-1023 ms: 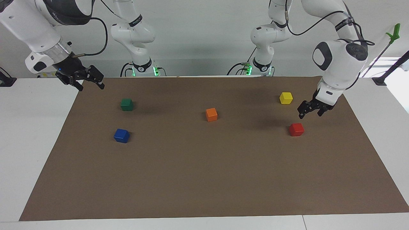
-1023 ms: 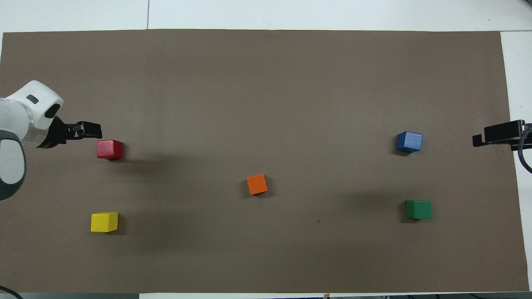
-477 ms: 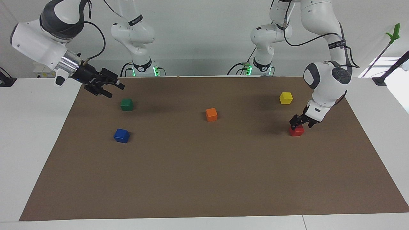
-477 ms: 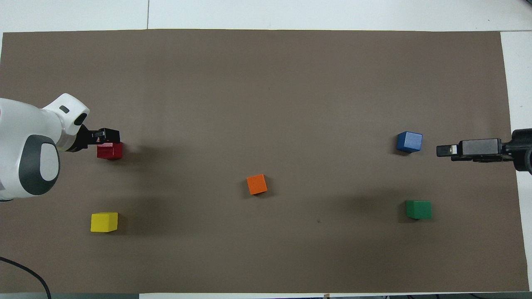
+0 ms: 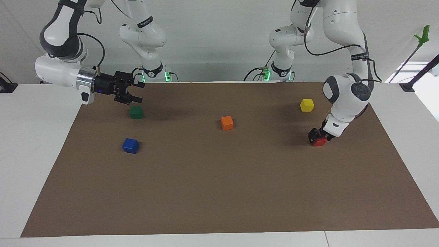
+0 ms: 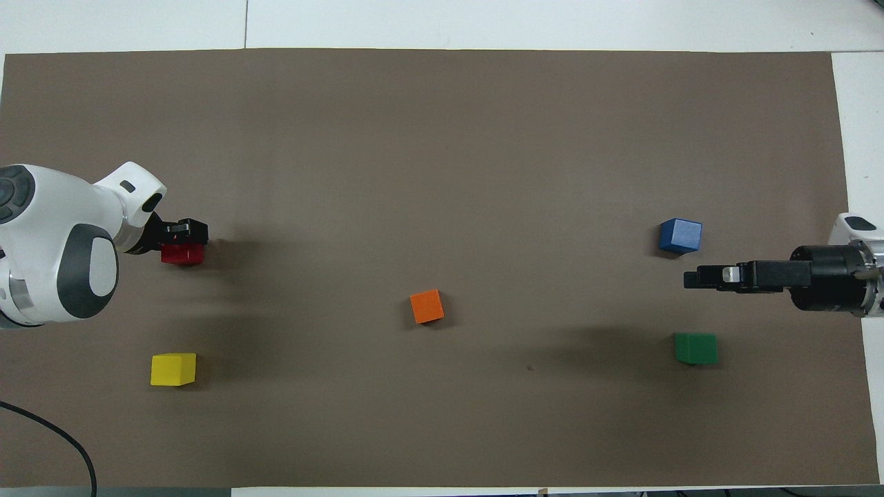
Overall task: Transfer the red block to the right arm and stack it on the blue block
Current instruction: 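Lift the red cube with the left gripper while the right gripper approaches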
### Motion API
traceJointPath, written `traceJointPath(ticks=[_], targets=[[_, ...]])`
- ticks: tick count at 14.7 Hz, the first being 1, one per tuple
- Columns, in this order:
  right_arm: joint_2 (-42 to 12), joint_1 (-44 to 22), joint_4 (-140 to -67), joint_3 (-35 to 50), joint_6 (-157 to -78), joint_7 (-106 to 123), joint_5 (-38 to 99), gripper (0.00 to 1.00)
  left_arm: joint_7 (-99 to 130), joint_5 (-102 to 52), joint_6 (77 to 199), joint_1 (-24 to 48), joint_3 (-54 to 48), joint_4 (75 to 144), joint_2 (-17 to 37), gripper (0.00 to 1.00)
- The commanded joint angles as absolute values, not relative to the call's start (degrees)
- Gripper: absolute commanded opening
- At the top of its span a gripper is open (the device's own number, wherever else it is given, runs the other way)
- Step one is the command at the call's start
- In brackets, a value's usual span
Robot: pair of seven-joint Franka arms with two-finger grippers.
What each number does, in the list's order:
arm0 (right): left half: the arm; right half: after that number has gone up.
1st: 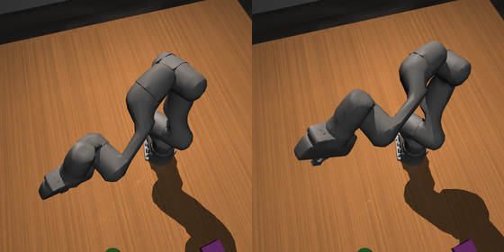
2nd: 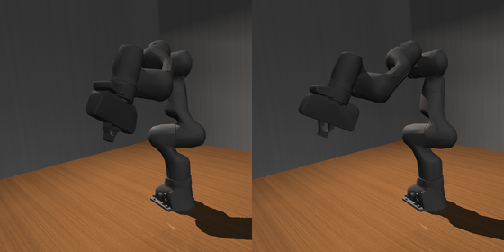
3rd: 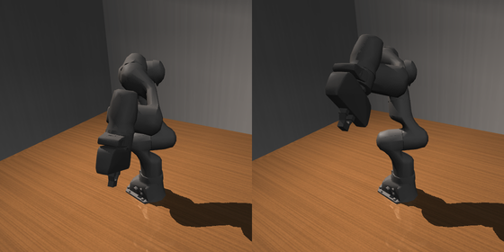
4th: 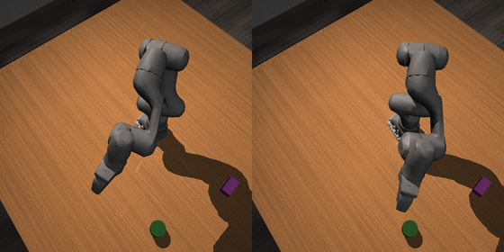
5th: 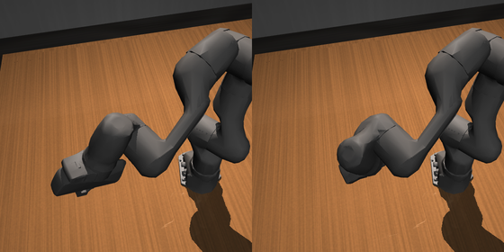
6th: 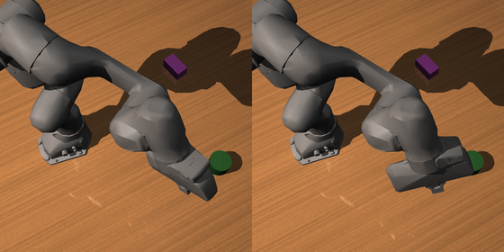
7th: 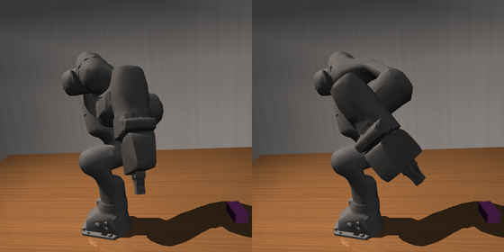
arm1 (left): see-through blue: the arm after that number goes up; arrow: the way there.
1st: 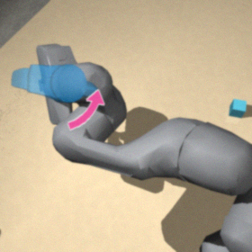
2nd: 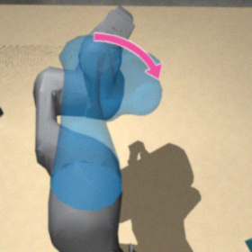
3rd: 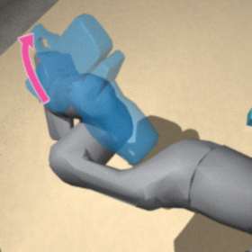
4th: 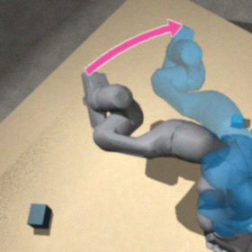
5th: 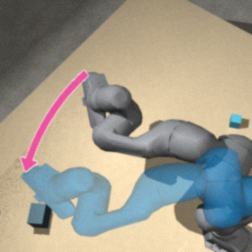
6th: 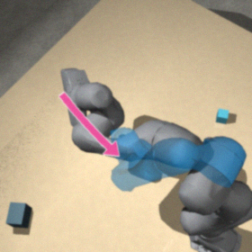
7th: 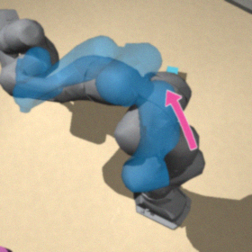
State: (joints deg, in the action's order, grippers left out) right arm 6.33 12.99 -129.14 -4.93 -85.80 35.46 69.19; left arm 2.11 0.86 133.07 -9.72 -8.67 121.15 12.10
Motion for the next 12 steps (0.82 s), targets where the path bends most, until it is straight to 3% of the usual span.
traceJointPath(ticks=[1, 2, 3, 8, 12], targets=[[4.7, 12.7, -132.8, -4.7, -81.5, 39.9, 77.1, 1.00, 2.8, 1.8, 133.5, -10.4, -8.8, 121.3, 12.1, 0.24], [4.2, 11.5, -134.0, -4.7, -79.4, 40.1, 80.7, 1.00, 3.9, 1.8, 133.3, -10.5, -8.8, 121.3, 12.0, 0.06], [3.5, 10.9, -135.3, -4.7, -77.5, 40.2, 84.4, 1.00, 4.2, 1.8, 133.0, -10.5, -8.8, 121.1, 12.0, 0.00], [-2.6, 3.4, -139.0, -4.7, -67.4, 40.0, 105.0, 1.00, 14.5, 1.1, 117.5, -9.0, -9.7, 113.0, 10.7, 0.00], [-3.2, -3.6, -139.9, -4.6, -68.1, 37.9, 116.1, 1.00, 25.9, -10.0, 106.4, -6.1, -10.1, 110.4, 4.7, 0.00]])
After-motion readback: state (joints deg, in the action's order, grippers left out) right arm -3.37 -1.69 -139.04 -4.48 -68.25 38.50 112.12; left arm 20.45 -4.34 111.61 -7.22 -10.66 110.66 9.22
